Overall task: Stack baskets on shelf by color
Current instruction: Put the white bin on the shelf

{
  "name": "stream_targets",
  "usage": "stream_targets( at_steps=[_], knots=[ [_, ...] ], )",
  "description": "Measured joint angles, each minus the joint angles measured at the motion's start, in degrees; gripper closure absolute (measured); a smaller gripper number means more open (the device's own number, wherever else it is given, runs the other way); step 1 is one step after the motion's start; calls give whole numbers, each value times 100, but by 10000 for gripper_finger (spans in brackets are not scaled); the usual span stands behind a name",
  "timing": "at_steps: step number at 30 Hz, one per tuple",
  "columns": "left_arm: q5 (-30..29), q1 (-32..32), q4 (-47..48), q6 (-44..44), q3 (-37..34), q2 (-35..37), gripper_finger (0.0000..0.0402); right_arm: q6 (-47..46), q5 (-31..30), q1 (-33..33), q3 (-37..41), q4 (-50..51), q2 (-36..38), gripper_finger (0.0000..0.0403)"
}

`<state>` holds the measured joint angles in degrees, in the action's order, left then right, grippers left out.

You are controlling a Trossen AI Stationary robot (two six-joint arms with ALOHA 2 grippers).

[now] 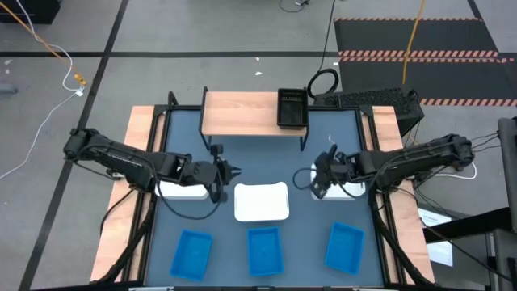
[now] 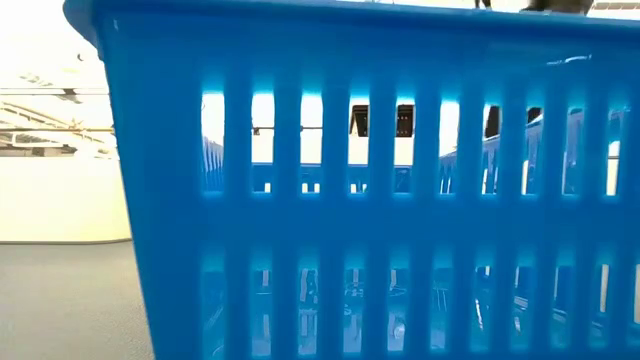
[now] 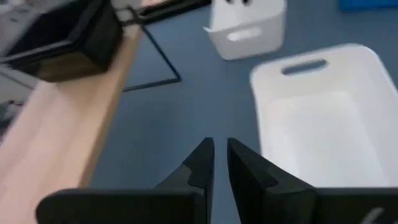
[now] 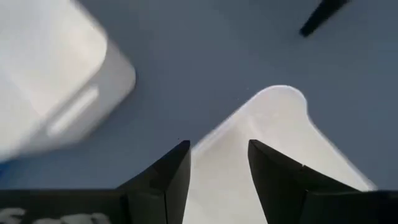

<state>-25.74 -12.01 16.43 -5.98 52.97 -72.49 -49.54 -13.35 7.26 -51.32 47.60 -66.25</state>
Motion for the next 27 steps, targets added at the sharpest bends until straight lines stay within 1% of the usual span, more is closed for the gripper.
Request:
stream_targets(
  at_steps=[2,6,9,13,18,20,24,27],
  knots=[
    [-161,0,-21,78,0,5,355,-387,21,-137,80,-25,-56,248],
    [-181,0,137,254,0,3,355,-1323,196,-315,251,-103,-215,248],
    [-184,0,315,335,0,3,345,-1526,360,-351,305,-575,-228,248],
    [-334,4,545,485,0,3,305,-1512,586,-351,305,-1087,-228,248],
    [-345,4,939,710,0,3,246,-1909,604,-279,307,-915,-537,248],
    [-345,4,1122,911,0,3,227,-2145,775,-156,312,-983,-717,248],
    [-346,4,1293,1268,-52,3,201,-2330,1105,59,312,-1098,-1093,256],
    [-364,4,1303,1296,-154,1,193,-2333,1245,86,312,-891,-1281,272]
  ],
)
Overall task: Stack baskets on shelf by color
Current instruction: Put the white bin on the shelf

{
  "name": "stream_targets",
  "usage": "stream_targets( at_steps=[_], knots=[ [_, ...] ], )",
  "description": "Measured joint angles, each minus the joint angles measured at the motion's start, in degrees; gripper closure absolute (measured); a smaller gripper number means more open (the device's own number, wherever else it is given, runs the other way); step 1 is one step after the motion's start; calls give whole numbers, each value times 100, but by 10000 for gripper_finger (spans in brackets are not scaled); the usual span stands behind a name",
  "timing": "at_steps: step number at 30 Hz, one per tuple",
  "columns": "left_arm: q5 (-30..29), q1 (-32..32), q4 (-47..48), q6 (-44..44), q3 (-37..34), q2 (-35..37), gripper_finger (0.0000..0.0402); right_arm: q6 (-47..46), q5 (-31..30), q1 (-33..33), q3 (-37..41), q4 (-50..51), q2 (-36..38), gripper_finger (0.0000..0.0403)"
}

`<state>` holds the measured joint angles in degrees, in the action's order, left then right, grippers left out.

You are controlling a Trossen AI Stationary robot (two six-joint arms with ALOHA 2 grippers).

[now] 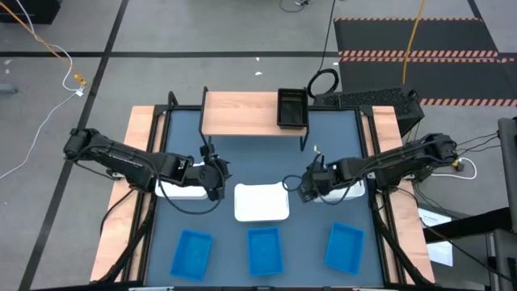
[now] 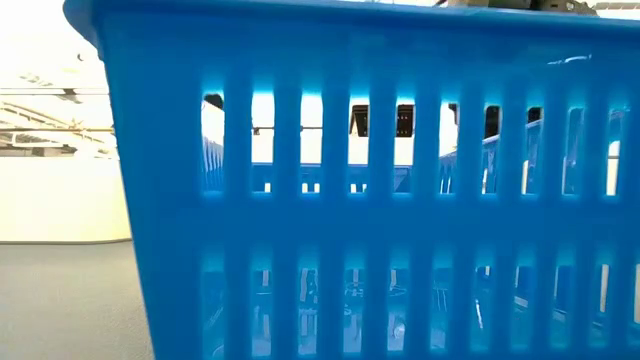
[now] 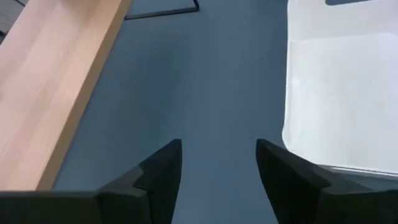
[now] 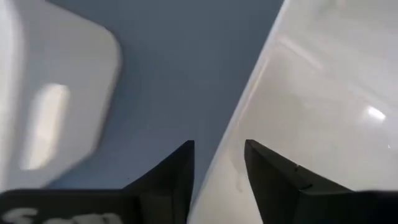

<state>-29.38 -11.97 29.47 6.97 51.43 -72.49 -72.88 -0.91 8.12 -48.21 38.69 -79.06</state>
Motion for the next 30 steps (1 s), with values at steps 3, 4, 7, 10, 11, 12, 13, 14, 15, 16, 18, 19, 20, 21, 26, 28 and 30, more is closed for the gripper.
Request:
stream_targets(
  at_steps=[3,4,7,10,11,12,13,14,15,16,18,19,20,21,26,28,30],
  knots=[
    [-22,0,-6,74,-103,2,193,149,117,0,0,189,-77,297],
    [-22,0,-1,110,-140,2,193,209,144,0,0,206,-71,310],
    [-22,0,60,213,-178,2,192,312,487,5,0,238,14,361],
    [-21,0,88,373,-176,0,192,43,647,267,-195,19,196,393],
    [-20,0,95,431,-177,0,192,-2,583,403,-368,-176,256,392],
    [-22,-16,107,489,-176,2,192,-10,402,530,-573,-221,304,393],
    [-22,-23,150,547,-176,2,192,1,235,648,-800,-154,355,395],
    [-18,-32,204,566,-178,1,192,10,8,766,-1068,68,391,398],
    [-18,-34,227,565,-180,0,192,7,-282,872,-1333,382,401,399],
    [-18,-47,215,566,-181,1,192,-10,-573,972,-1616,805,398,400],
    [-16,-53,202,569,-181,7,192,-156,-1100,1119,-2124,1799,400,400],
    [-16,-72,208,572,-181,11,192,-280,-1344,1173,-2333,2229,412,401],
    [-16,-90,207,586,-181,15,192,-395,-1504,1218,-2519,2607,414,401],
    [-17,-105,206,589,-181,17,192,-490,-1609,1234,-2685,2971,410,401],
    [-8,-262,206,558,-181,17,192,-474,-2152,1155,-3603,4786,401,401],
    [-5,-317,215,542,-181,17,192,92,-2458,993,-3984,5126,407,402],
    [-3,-351,248,532,-178,17,192,1035,-2805,781,-4317,5027,407,402]
  ],
)
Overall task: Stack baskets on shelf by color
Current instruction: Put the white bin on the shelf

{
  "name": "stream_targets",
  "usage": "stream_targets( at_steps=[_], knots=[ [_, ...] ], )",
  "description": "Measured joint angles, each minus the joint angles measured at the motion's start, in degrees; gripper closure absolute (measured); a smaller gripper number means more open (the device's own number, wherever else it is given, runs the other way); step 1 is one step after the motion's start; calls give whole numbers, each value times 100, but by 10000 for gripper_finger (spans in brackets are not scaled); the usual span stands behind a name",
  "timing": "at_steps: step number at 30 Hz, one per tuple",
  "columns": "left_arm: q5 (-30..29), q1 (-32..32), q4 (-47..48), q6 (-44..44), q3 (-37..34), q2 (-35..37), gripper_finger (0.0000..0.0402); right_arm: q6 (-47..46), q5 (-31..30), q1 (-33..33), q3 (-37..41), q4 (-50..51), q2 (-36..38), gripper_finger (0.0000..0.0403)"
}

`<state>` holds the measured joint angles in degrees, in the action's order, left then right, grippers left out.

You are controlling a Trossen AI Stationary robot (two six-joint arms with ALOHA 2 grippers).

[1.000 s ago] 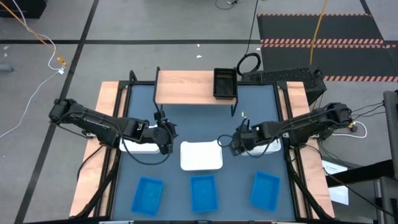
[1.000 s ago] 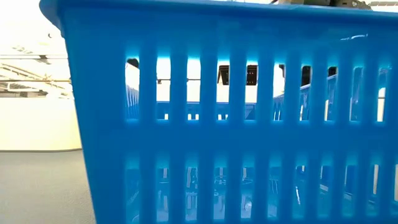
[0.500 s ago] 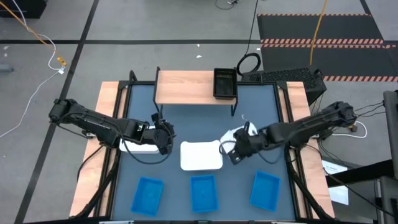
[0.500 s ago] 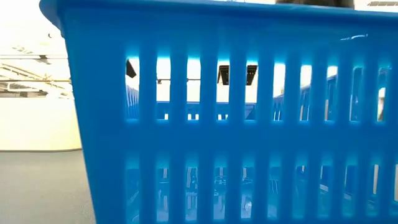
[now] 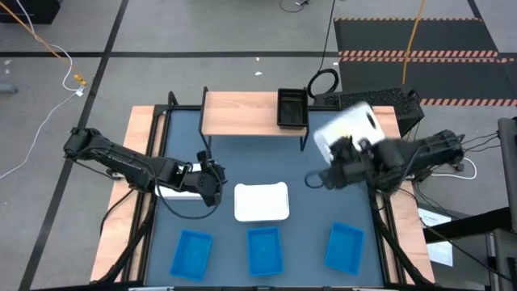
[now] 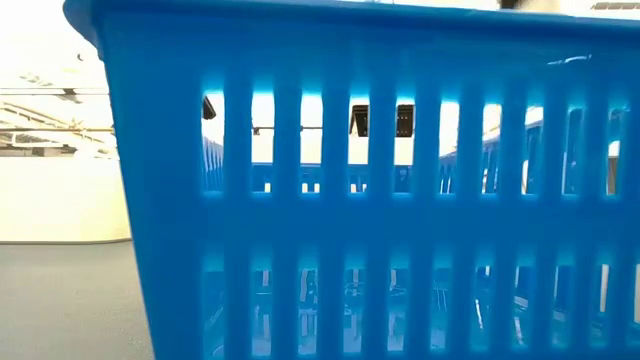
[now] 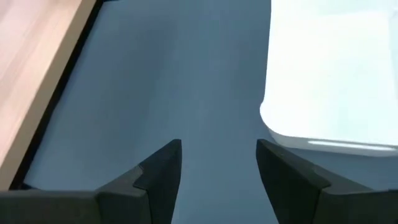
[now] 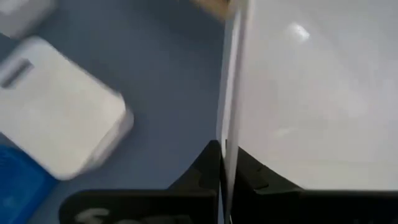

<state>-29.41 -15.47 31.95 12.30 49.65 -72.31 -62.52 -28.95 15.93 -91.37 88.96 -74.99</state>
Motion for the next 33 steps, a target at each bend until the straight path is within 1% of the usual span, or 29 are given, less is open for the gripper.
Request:
stream_targets(
  at_steps=[4,6,9,11,13,15,17,19,20,22,26,32,33],
  knots=[
    [-6,-1,208,-59,73,6,192,2258,-288,-501,-452,-680,-76,402],
    [-20,8,300,-59,132,51,192,3609,-442,-738,-633,-1341,-163,402],
    [-67,16,304,-66,205,180,192,5551,-423,-1143,-875,-2399,-398,402],
    [-70,17,303,-79,233,338,192,6572,-397,-1438,-1098,-3066,-636,402],
    [-72,16,300,-51,238,519,192,7392,-374,-1746,-1360,-3582,-927,402],
    [-72,16,319,43,238,704,192,8010,-22,-2068,-1654,-3891,-1273,402],
    [-75,16,354,195,238,882,192,8381,678,-2374,-1932,-4010,-1673,402],
    [-82,16,464,358,240,1010,192,8510,1326,-2613,-2112,-4005,-2083,402],
    [-81,16,554,445,240,1057,192,8557,1465,-2702,-2168,-3966,-2292,402],
    [-85,16,710,622,240,1114,192,8582,1579,-2812,-2194,-3926,-2616,402],
    [-83,12,1042,902,240,1126,192,8669,1550,-2868,-2212,-3544,-3003,403],
    [-83,10,1160,996,240,1123,192,8566,1584,-2985,-2212,-3174,-3212,403],
    [-85,6,1158,1023,240,1123,192,8501,1689,-2997,-2212,-3138,-3205,403]
  ],
)
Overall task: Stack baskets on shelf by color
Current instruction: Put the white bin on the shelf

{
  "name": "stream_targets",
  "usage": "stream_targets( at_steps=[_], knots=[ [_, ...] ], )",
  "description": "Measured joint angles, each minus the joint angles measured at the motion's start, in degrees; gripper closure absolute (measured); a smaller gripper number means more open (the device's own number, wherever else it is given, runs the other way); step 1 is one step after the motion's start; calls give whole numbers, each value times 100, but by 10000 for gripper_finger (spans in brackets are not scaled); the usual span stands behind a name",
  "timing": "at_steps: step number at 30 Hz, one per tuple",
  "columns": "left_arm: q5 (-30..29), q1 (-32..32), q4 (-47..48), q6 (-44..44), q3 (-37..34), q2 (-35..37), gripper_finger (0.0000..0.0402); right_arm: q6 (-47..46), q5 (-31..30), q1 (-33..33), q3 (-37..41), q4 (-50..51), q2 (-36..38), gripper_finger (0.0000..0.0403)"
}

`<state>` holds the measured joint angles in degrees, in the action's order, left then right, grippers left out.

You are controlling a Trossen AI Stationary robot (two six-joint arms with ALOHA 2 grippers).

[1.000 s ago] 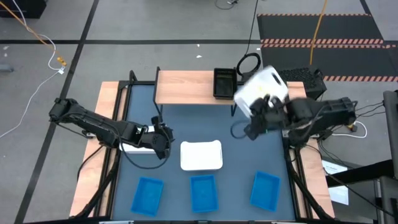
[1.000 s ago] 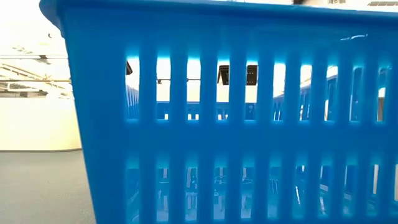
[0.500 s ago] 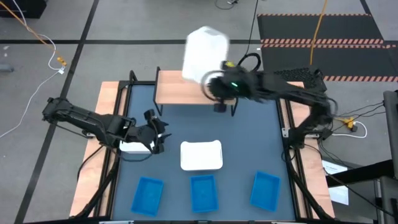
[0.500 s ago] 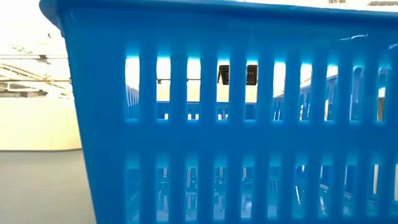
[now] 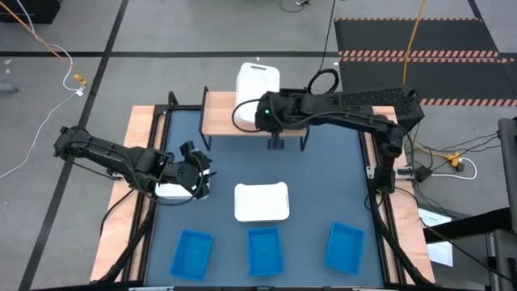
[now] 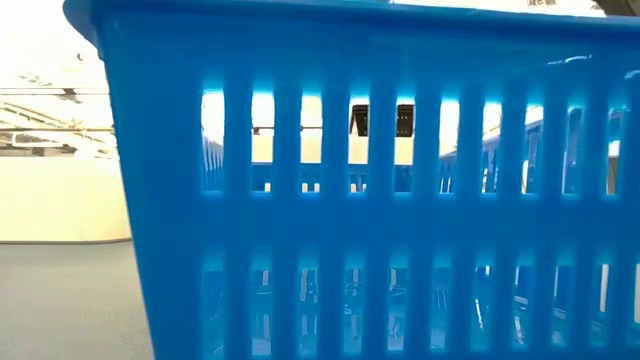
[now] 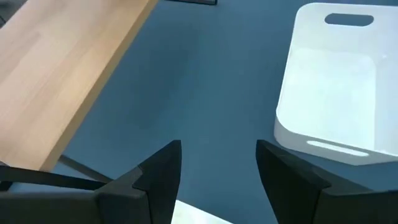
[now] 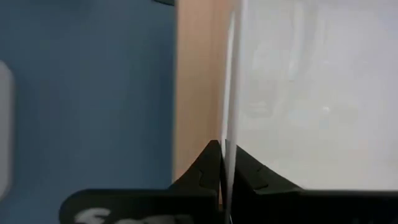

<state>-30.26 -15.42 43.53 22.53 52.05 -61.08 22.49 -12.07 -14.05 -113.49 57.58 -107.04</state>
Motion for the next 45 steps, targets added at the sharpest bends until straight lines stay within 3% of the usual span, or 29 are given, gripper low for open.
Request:
stream_targets(
  at_steps=[5,20,28,35,45],
  knots=[
    [2,-27,-14,249,-14,0,192,-306,661,-87,-2,-4,-27,399],
    [6,-49,-9,16,-201,-2,192,-300,635,-90,393,-310,-92,391],
    [8,-49,-11,-184,-203,-2,192,-491,611,-96,789,-634,-85,342],
    [8,-49,-11,-184,-203,-2,192,-482,-151,-96,844,-656,-81,314],
    [7,-49,-11,-226,-203,-4,192,-358,-263,-96,846,-714,35,312]
  ],
)
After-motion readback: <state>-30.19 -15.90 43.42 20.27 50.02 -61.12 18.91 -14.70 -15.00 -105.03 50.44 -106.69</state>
